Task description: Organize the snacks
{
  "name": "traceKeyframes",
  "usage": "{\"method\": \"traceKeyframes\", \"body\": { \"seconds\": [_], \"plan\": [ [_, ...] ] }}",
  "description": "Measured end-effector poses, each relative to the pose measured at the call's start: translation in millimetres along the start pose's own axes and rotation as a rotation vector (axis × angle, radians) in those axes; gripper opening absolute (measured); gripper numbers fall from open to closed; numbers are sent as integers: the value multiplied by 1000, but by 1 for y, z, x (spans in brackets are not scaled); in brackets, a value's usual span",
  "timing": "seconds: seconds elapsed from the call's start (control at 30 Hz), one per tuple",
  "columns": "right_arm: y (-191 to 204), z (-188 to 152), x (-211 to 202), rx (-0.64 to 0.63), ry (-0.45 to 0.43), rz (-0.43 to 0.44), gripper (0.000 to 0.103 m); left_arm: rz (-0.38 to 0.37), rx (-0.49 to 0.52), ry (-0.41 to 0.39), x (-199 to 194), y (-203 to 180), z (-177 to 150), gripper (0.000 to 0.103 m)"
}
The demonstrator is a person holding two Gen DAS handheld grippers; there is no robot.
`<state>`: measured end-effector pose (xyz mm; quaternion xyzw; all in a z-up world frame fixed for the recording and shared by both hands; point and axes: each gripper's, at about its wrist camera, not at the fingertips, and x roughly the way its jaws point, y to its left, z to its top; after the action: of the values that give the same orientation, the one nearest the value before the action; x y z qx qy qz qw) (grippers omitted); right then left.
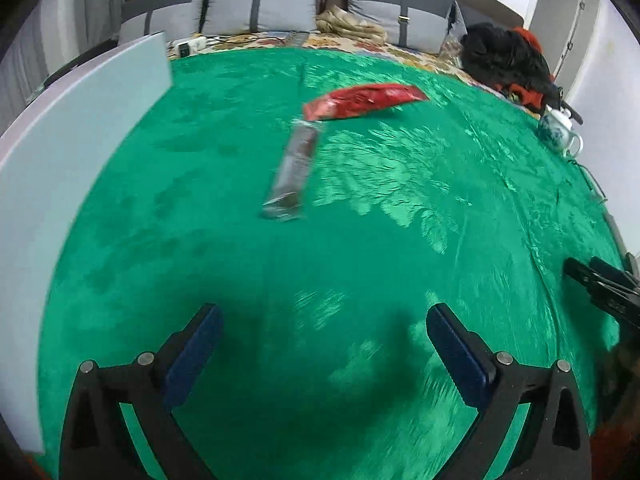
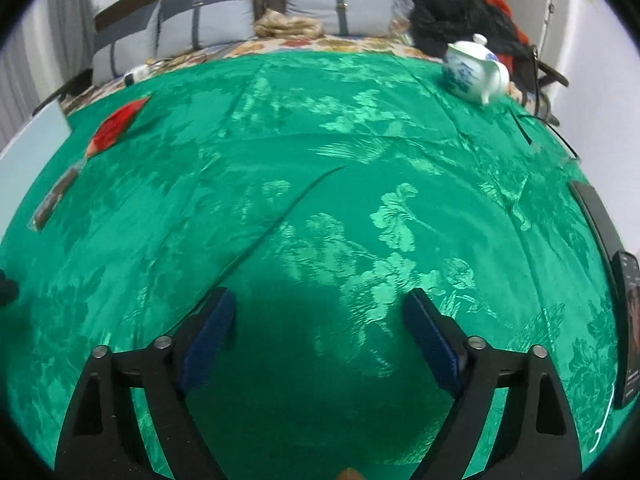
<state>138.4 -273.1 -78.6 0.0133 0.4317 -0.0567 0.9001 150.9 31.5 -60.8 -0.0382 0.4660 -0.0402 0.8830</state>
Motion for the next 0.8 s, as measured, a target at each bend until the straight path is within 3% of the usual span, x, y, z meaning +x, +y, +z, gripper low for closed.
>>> {"method": "traceKeyframes", "body": {
  "seconds": [0.17, 0.8],
  "plan": [
    [0, -5, -1, 0, 0, -7, 92, 54, 100, -29, 16, -24, -2, 102],
    [-2, -5, 2, 1, 1, -8, 92, 46, 95, -23, 18, -20, -1, 103]
  ]
}}
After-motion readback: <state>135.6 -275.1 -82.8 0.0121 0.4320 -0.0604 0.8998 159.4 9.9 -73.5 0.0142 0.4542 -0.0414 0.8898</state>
